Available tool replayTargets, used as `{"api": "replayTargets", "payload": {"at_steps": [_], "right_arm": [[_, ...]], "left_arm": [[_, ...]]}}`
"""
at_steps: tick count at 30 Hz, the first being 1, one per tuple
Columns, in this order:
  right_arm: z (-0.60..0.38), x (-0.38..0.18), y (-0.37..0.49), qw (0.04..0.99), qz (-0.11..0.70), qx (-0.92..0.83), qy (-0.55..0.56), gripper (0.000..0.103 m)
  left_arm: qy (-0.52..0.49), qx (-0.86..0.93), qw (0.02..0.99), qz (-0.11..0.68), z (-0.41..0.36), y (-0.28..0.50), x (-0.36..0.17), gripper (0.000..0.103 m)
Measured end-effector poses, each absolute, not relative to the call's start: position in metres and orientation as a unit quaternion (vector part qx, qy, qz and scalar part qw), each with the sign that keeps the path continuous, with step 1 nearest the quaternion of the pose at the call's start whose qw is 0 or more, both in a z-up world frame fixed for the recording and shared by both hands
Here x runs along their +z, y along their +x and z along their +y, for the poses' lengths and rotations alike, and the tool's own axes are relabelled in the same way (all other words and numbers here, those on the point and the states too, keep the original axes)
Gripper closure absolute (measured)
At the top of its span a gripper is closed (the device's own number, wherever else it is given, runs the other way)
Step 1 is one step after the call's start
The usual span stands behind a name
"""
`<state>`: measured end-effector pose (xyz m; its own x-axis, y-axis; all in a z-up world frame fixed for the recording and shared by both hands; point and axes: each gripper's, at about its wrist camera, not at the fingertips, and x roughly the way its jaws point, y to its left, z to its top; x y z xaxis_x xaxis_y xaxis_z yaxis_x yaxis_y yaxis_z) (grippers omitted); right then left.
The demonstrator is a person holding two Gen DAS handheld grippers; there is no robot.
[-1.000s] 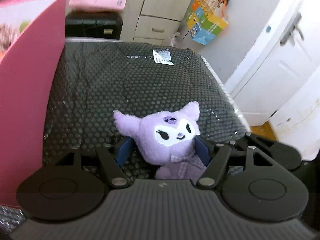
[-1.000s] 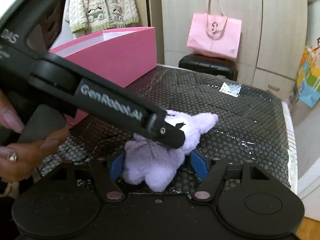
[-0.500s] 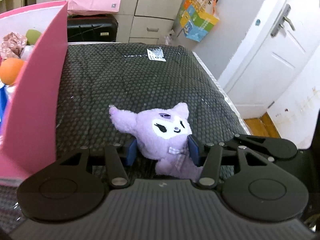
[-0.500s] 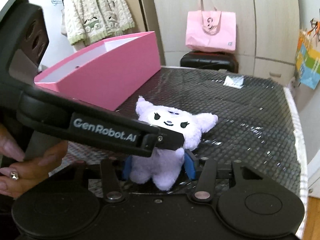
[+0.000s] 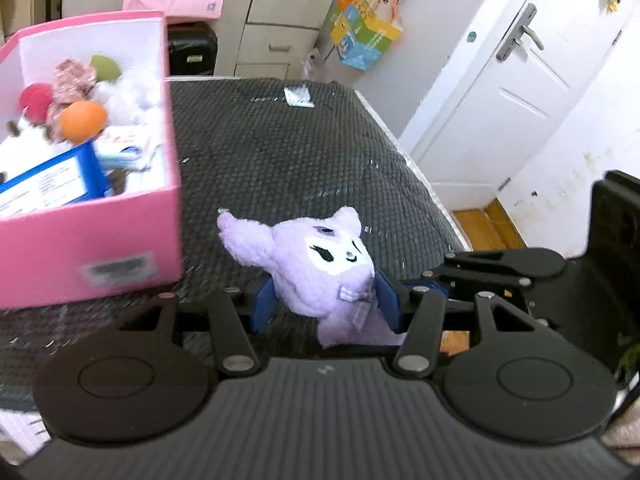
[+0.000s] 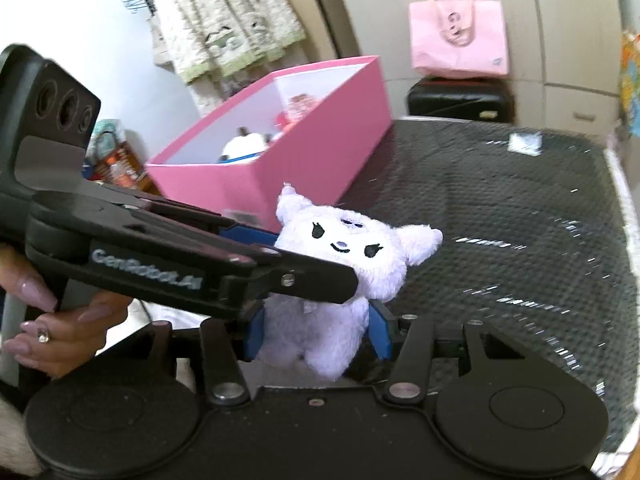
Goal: Organize soft objects
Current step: 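Lift the purple plush with both tools and carry it toward the box, then lower the purple plush into the box and open both tools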
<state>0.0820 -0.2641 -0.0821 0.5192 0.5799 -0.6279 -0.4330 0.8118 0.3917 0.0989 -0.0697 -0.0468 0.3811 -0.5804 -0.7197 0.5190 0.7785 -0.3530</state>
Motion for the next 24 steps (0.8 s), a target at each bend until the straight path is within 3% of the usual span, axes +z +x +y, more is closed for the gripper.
{"api": "replayTargets", "payload": {"at_steps": [12, 24], "right_arm": [[-0.198, -0.036, 0.086, 0.837, 0.380, 0.383, 0.088, 0.048], [-0.163, -0.005, 0.130, 0.866, 0.319, 0.378, 0.066, 0.057]], "left_arm": [[-0.029, -0.283, 0.838, 0.465, 0.012, 0.077, 0.005, 0.051], [-0.035, -0.280, 0.883, 0.376, 0.048, 0.112, 0.040, 0.056]]}}
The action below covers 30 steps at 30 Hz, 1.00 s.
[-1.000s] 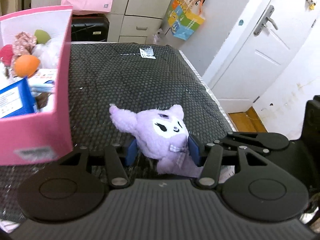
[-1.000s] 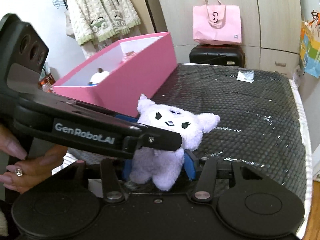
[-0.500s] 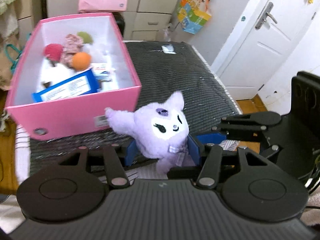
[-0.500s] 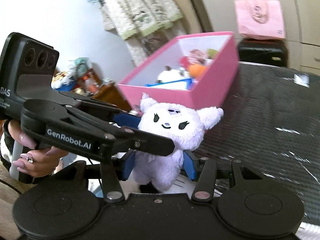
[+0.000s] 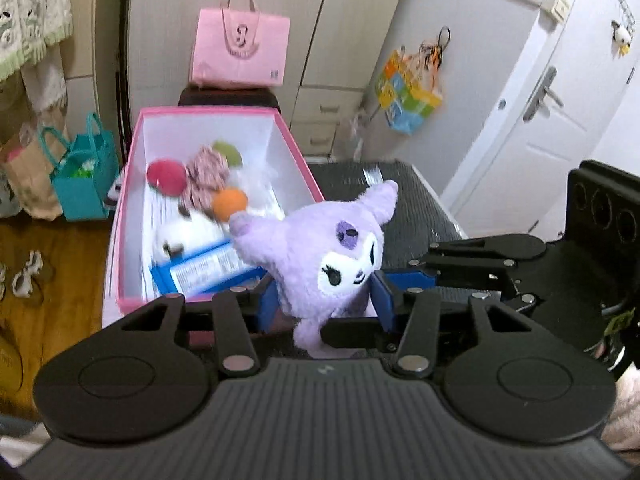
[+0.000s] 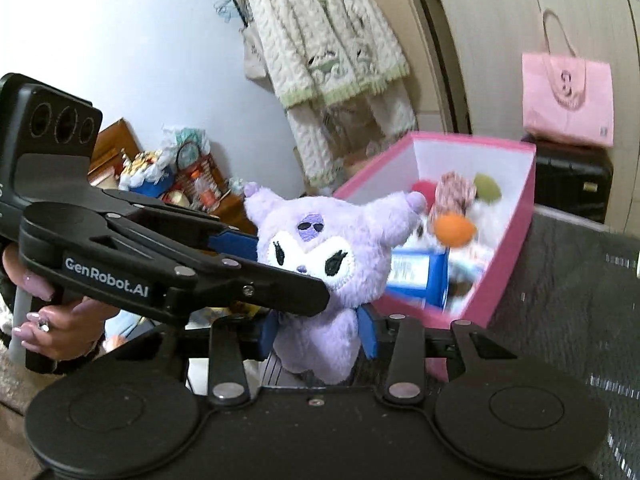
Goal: Organize soft objects
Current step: 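Lower the purple plush into the box and open both tools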
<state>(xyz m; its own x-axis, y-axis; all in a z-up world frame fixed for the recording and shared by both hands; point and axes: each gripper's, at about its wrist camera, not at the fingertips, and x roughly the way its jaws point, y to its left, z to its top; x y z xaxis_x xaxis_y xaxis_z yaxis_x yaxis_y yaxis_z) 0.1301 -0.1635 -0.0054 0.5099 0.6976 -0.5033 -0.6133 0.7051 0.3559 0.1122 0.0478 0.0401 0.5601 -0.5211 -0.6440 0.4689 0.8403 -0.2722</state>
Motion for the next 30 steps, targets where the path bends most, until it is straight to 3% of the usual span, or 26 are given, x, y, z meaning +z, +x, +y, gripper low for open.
{"api": "replayTargets", "payload": {"at_steps": [10, 20, 30], "right_arm": [[-0.156, 0.002, 0.201, 0.903, 0.291, 0.311, 0.050, 0.057], [-0.146, -0.028, 0.277, 0.914, 0.327, 0.238, 0.029, 0.057], [-0.131, -0.040, 0.304, 0.918, 0.342, 0.197, -0.033, 0.056]], "left_arm": [[-0.088, -0.298, 0.878, 0.364, 0.053, 0.214, 0.033, 0.057], [-0.136, -0.293, 0.847, 0.422, 0.039, 0.310, -0.013, 0.057], [-0.133, -0.283, 0.841, 0.440, 0.029, 0.336, -0.031, 0.054]]}}
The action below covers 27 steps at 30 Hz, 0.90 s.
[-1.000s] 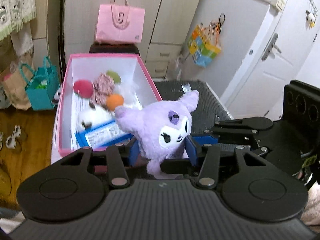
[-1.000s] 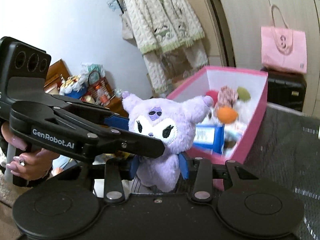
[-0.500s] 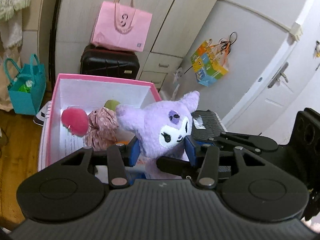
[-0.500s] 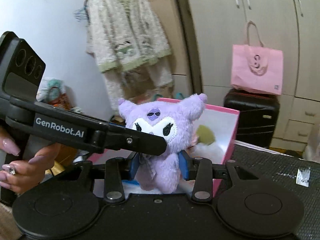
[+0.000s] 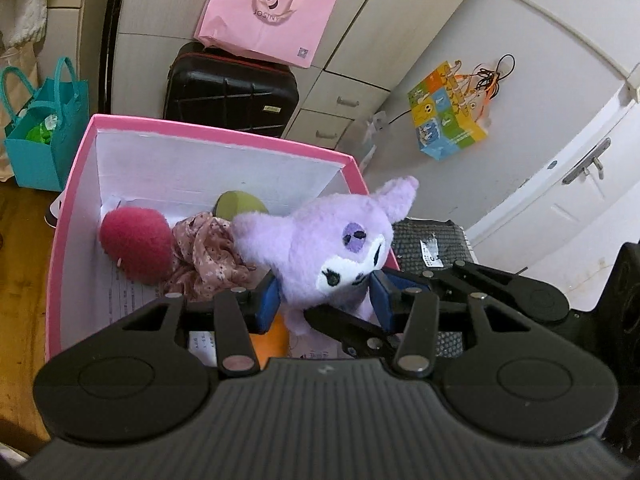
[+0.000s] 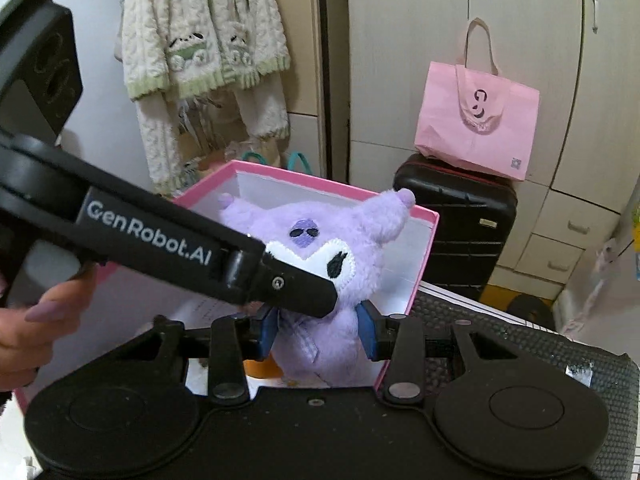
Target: Organize soft objects
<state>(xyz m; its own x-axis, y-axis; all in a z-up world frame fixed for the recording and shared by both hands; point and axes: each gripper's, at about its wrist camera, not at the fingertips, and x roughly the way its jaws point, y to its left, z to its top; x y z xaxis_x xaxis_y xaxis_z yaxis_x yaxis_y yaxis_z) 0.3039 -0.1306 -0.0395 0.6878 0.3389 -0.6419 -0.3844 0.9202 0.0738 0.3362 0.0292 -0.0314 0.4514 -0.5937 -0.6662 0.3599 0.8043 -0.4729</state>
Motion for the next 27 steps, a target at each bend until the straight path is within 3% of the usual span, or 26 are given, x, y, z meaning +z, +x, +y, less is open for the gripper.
{"api": "replayTargets", "payload": {"at_steps": [5, 17, 27], "right_arm": [[-0.122, -0.039, 0.289, 0.932, 0.306, 0.173, -0.084, 0.052], [-0.170, -0.020, 0.225, 0.941, 0.277, 0.194, 0.010, 0.051], [-0.181, -0.001, 0.166, 0.951, 0.235, 0.199, 0.013, 0.051]], "left_arm": [[-0.101, -0.253, 0.876, 0.398, 0.035, 0.320, -0.020, 0.050], [-0.067, -0.256, 0.905, 0.333, 0.053, 0.239, 0.010, 0.045], [-0.025, -0.247, 0.928, 0.279, 0.046, 0.162, 0.033, 0.043]]}}
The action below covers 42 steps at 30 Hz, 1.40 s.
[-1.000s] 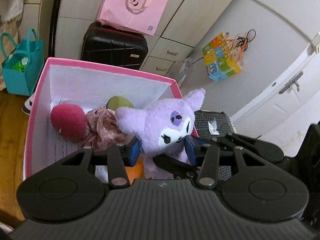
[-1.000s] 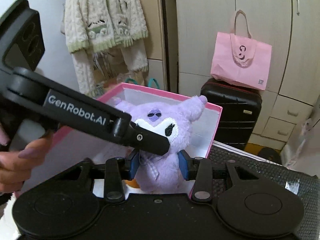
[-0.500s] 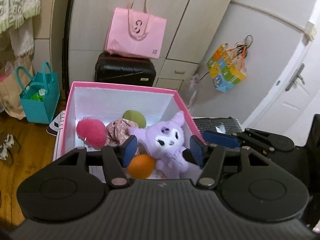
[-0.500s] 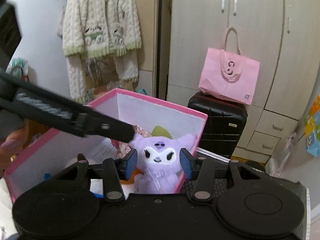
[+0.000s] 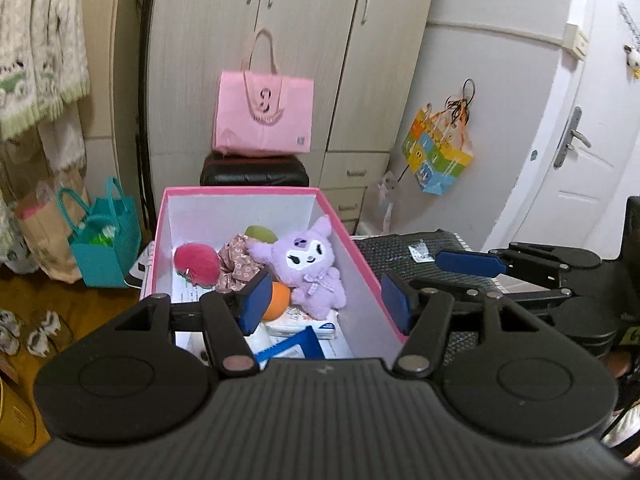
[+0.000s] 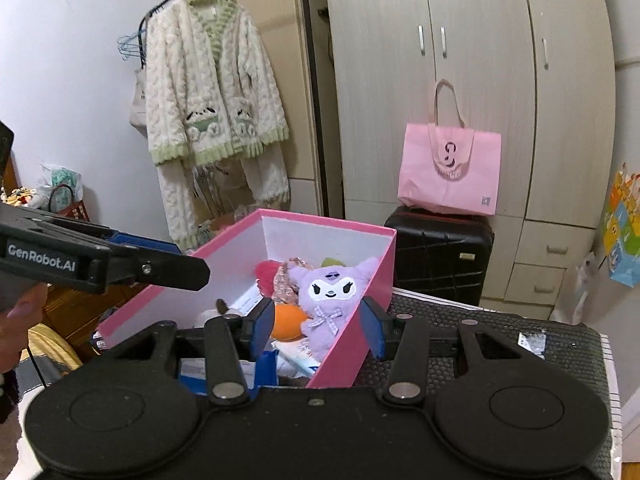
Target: Organize soft objects
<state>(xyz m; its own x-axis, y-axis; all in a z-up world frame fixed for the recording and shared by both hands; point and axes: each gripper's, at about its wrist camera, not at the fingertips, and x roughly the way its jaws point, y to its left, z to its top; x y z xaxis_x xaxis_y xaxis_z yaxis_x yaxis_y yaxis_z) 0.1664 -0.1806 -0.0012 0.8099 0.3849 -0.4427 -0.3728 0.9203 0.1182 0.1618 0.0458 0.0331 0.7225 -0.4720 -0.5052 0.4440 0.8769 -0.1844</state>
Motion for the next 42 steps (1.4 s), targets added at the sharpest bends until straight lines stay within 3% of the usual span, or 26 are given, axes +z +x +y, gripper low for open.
{"api": "replayTargets", "payload": {"at_steps": [3, 6, 9, 18, 19, 21, 23, 29, 35, 42], "right_arm": [[-0.182, 0.005, 0.145, 0.954, 0.220, 0.202, 0.006, 0.051], [-0.185, 0.010, 0.123, 0.958, 0.208, 0.200, 0.002, 0.041], [-0.190, 0.015, 0.101, 0.961, 0.204, 0.186, -0.001, 0.038], [-0.222, 0.023, 0.060, 0.971, 0.200, 0.129, 0.024, 0.002], [-0.228, 0.022, 0.061, 0.968, 0.216, 0.124, 0.036, 0.002], [-0.235, 0.018, 0.066, 0.962, 0.244, 0.114, 0.044, 0.002], [-0.236, 0.015, 0.069, 0.957, 0.275, 0.089, 0.033, 0.002], [-0.232, 0.018, 0.056, 0.959, 0.281, 0.037, -0.015, 0.002], [-0.220, 0.009, 0.022, 0.971, 0.238, -0.016, -0.022, 0.002], [-0.223, 0.001, 0.019, 0.971, 0.237, 0.008, 0.037, 0.002]], "left_arm": [[-0.020, -0.247, 0.932, 0.264, 0.046, 0.138, 0.038, 0.042], [-0.003, -0.253, 0.934, 0.251, 0.040, 0.118, 0.041, 0.042], [0.000, -0.254, 0.937, 0.240, 0.036, 0.101, 0.045, 0.042], [0.014, -0.235, 0.944, 0.232, 0.028, 0.063, 0.043, 0.030], [0.012, -0.230, 0.944, 0.236, 0.028, 0.062, 0.041, 0.028], [0.009, -0.218, 0.946, 0.238, 0.028, 0.061, 0.038, 0.010], [0.005, -0.198, 0.950, 0.244, 0.028, 0.062, 0.035, 0.000], [0.018, -0.116, 0.960, 0.253, 0.026, 0.066, 0.027, 0.000], [0.021, -0.101, 0.965, 0.240, 0.023, 0.056, 0.013, 0.000], [0.006, -0.094, 0.971, 0.220, 0.011, 0.040, -0.001, 0.000]]}}
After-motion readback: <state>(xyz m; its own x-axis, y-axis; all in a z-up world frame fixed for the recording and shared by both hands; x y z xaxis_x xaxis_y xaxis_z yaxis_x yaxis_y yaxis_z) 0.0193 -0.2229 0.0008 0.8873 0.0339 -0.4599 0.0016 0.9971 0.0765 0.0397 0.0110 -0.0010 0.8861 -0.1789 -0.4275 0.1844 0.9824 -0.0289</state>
